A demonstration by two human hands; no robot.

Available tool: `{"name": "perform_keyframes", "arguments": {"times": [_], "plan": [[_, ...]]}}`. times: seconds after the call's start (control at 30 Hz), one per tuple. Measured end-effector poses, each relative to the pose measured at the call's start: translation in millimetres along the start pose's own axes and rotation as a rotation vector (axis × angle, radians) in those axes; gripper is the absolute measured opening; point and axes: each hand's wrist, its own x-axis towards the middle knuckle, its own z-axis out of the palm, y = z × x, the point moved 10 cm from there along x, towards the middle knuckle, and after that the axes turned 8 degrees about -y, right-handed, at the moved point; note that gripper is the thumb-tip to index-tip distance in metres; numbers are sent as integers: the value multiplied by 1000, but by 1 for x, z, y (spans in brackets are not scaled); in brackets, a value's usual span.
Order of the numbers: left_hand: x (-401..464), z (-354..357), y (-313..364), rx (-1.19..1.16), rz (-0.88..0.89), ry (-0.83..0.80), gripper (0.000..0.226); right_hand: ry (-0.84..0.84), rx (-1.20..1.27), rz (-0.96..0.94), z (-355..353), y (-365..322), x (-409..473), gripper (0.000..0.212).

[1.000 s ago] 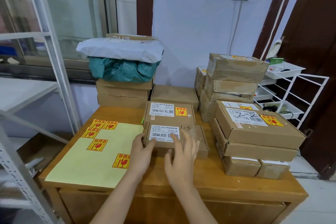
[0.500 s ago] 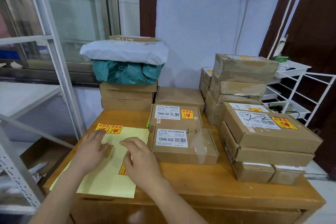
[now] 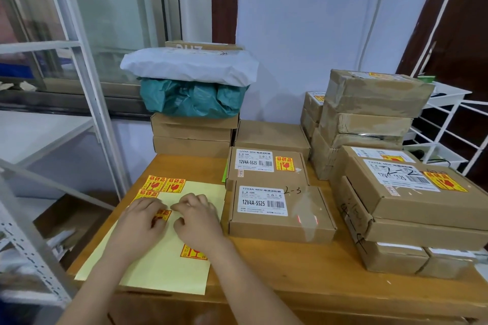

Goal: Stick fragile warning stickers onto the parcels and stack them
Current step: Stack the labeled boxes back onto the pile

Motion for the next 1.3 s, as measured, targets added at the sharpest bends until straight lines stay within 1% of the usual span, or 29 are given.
{"name": "perform_keyframes", "arguments": {"times": [0.1,0.3,0.4,0.53,0.7,0.83,1.3], "plan": [[-1,-1,-1,-41,-3,13,22,4,-13,-25,0,-3,-2,41],[1,-1,-5,-72,2,10,17,-1,48,-16,-1,-1,-2,40],[1,-1,-8,-45,-22,19,15,-3,70,-11,-2,0,-1,40],[1,-4,-19,55,-118,65,20,-9,71,-7,-2,0,0,39],[0,-6,-21,39,-136,80,16,-22,87,-2,-1,1,0,39],[1,-4,-24,21,-161,64,13,-42,73,9,0,2,1,42],[0,-3,-24,-27,-186,32,5,-77,86,27,3,3,4,37]]}}
